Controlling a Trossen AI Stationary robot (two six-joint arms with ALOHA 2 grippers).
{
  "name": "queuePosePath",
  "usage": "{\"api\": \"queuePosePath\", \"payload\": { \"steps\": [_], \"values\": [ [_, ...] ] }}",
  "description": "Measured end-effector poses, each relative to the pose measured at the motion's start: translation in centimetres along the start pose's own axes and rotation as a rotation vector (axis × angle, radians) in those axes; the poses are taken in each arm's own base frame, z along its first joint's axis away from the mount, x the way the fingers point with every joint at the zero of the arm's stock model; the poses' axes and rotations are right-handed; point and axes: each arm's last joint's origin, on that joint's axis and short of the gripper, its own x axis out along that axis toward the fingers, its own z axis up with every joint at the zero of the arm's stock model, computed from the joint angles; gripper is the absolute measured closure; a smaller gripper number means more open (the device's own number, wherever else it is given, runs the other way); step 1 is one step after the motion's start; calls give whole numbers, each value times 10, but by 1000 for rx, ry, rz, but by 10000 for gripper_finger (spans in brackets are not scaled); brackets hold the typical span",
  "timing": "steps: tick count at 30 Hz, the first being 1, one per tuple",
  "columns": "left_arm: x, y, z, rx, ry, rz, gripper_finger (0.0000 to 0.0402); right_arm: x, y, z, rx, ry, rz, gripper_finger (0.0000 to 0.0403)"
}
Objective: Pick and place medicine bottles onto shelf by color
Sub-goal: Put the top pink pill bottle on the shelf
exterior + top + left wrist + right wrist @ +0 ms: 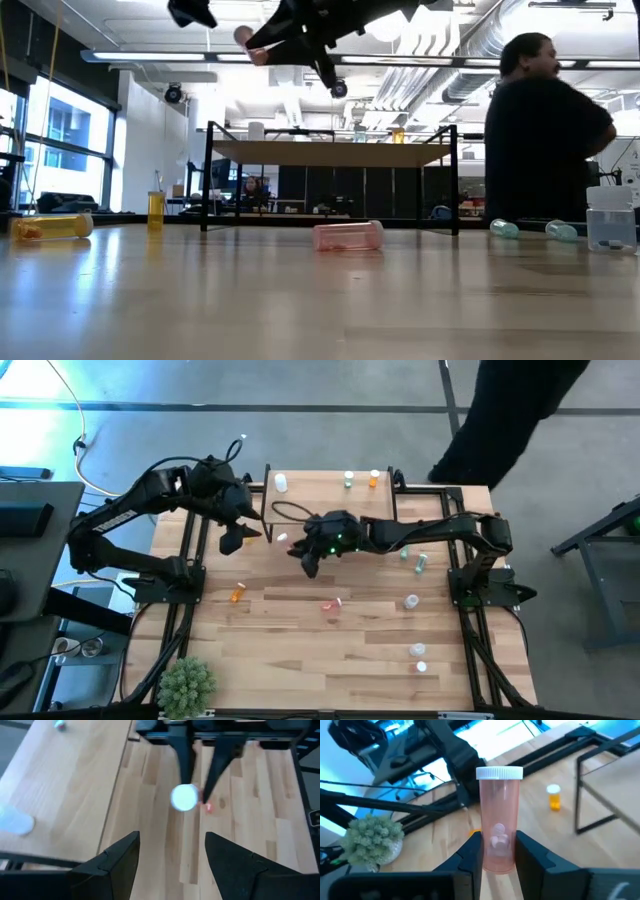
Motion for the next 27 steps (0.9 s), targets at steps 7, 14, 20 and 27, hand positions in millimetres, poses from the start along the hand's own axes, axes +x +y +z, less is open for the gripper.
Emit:
{"api": "queuePosePath", "payload": {
  "steps": [7,14,20,27],
  "values": [
    [12,6,24,44,13,-42,186,-17,-8,16,-63,-23,15,327],
    [24,20,44,27,27,-28,186,-26,-21,25,-105,-23,25,327],
    [33,29,52,0,26,-94,186,-27,-31,27,-142,-5,27,327],
    [51,36,54,-21,68,-108,186,-28,-35,29,-169,-3,29,327]
  ]
}}
